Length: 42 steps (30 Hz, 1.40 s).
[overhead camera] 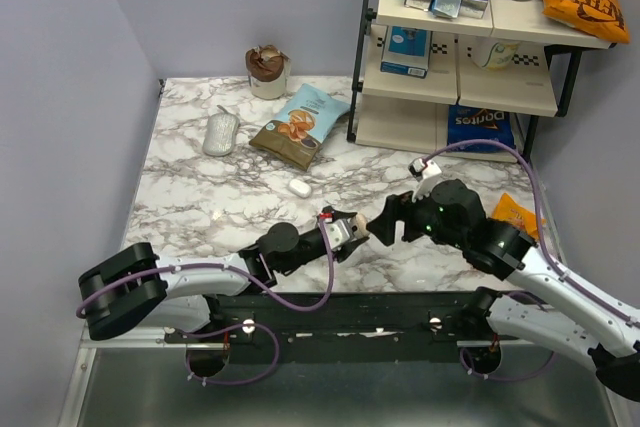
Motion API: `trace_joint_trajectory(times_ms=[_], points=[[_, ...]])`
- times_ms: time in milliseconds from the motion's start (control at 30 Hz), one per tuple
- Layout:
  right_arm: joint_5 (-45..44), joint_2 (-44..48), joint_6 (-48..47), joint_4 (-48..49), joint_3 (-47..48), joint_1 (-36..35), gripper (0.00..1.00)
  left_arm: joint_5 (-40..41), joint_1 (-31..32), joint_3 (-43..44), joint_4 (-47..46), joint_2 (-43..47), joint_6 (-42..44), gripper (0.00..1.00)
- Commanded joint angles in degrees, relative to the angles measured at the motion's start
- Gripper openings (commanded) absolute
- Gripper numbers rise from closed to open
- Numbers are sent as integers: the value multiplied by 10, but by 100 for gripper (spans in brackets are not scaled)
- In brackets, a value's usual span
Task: Insert the wireless bluetooth earbuds into the charging case
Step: Open the charging case.
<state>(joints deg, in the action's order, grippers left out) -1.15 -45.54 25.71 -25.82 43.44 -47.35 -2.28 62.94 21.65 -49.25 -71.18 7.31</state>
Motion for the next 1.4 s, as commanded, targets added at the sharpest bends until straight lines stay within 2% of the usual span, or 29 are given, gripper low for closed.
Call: trace_joint_trajectory(times_ms=[0, 300, 700, 1367], points=[[47, -12, -13, 38, 13, -4, 91, 53, 25, -2, -10, 25, 47, 0], [52, -45, -18, 47, 17, -3, 91, 69, 38, 0, 6, 33, 61, 0], [13, -71, -16, 32, 18, -3, 91, 85, 57, -4, 12, 59, 71, 0], [-55, -44, -15, 1, 30, -3, 91, 105, 63, -16, 23, 82, 75, 0]])
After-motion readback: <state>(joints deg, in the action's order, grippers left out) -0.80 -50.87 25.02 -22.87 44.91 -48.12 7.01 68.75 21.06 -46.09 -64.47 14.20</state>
